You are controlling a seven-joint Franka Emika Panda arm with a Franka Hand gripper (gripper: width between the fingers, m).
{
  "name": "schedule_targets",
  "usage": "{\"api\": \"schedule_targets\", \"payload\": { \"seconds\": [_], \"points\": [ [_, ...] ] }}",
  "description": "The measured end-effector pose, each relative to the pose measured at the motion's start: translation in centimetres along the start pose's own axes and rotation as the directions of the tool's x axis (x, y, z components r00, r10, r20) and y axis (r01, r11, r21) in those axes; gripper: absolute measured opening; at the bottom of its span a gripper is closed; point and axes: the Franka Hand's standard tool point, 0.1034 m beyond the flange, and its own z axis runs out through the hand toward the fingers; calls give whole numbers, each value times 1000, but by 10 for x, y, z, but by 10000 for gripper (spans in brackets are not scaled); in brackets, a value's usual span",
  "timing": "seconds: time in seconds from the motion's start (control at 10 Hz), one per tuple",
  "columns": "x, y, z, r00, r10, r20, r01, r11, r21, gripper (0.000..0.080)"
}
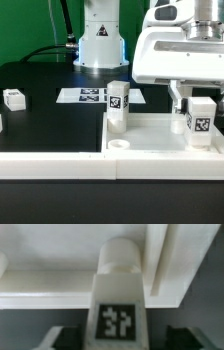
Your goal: Assemble square table
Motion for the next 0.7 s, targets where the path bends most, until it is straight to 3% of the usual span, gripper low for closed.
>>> {"api": "schedule_targets", "payload": {
  "seconds": [0.1, 0.2, 0.3, 0.7],
  "points": [
    [0, 0, 0, 1000, 0, 0, 0, 1000, 0, 586],
    [0, 0, 0, 1000, 0, 0, 0, 1000, 0, 586],
    [0, 0, 0, 1000, 0, 0, 0, 1000, 0, 638],
    [0, 0, 0, 1000, 0, 0, 0, 1000, 0, 649]
  ]
}}
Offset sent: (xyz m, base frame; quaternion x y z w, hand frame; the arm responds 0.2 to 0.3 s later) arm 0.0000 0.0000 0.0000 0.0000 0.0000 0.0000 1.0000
